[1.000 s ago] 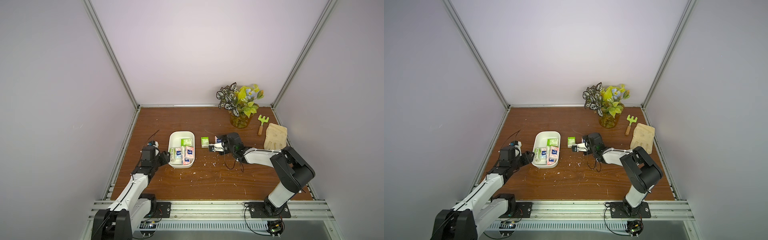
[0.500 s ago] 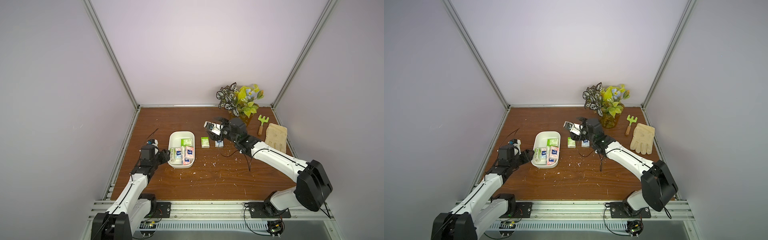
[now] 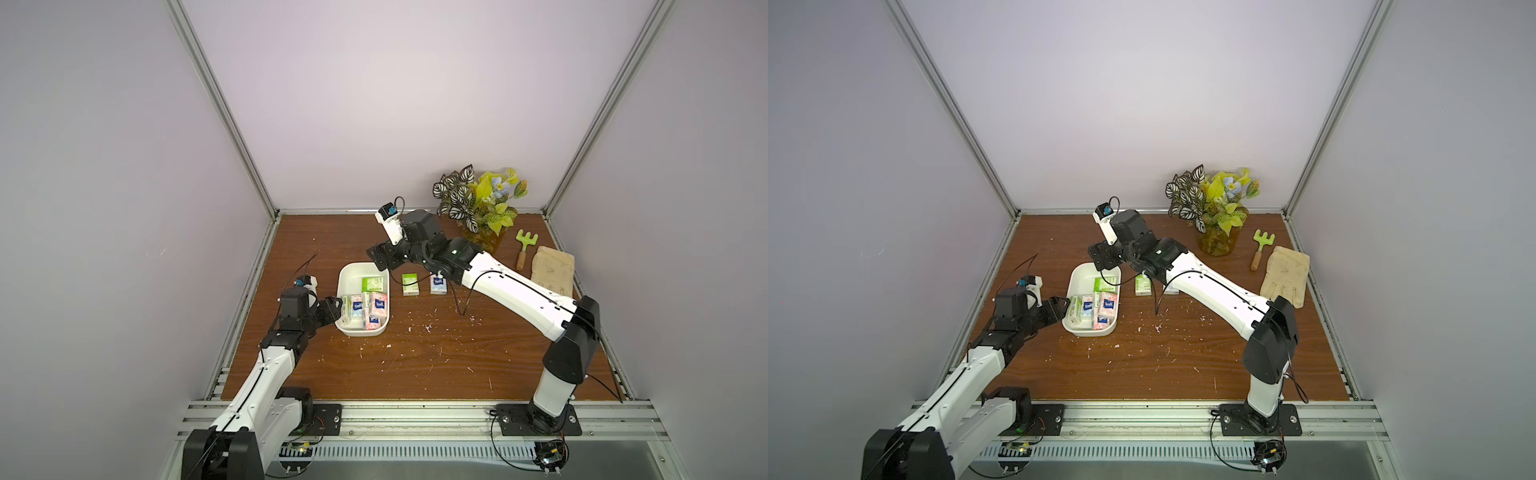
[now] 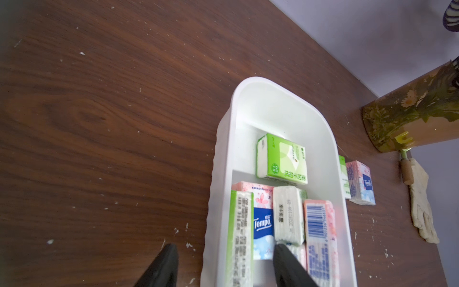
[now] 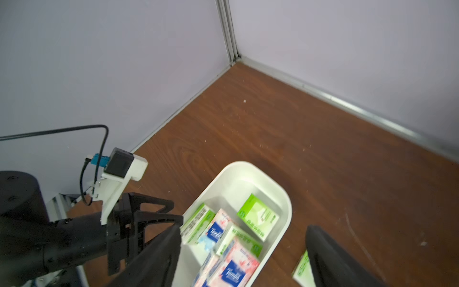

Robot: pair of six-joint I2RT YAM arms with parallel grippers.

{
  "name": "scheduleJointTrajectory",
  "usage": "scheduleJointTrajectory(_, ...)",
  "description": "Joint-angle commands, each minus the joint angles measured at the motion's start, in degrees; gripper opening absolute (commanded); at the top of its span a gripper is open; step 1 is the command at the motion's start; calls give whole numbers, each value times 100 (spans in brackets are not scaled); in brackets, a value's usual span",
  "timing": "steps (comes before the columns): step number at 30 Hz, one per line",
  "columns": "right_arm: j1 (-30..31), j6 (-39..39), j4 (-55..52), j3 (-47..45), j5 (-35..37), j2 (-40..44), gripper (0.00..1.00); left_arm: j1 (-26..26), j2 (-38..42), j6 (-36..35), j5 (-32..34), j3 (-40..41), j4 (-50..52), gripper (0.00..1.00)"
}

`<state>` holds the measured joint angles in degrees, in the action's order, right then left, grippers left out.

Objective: Take the pocket tissues out of the storage box
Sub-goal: Pick up the pocket tissues from the storage box.

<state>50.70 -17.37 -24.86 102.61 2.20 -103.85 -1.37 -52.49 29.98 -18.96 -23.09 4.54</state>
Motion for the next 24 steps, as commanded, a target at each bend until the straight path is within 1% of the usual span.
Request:
scheduleJointTrajectory(1,19,-1565,-1111,463,-98,-166,81,75,-60,-150,-289,6,4,58)
scheduleJointTrajectory(6,140,-2025,-1723,743,-386,-668,78,67,-97,-192,-424,28,-74,56)
scheduleJointTrajectory(7,179,-2060,-1769,749,-424,-747,79,74,-87,-207,-409,40,-83,55)
scheduleJointTrajectory(8,240,-2108,-1814,757,-430,-829,82,70,-71,-220,-353,40,-76,53)
scheduleJointTrajectory(10,343,-2170,-1829,744,-369,-944,83,67,-60,-190,-285,81,-111,50)
scheduleJointTrajectory(14,550,-2260,-1829,760,-220,-1173,83,68,-67,-167,-266,129,-157,45)
scheduleJointTrajectory(18,687,-2371,-1865,824,-261,-1397,82,69,-101,-176,-257,125,-205,43)
scheduleJointTrajectory(24,774,-2468,-2321,1026,-178,-1605,82,69,-264,-176,-254,129,-266,41)
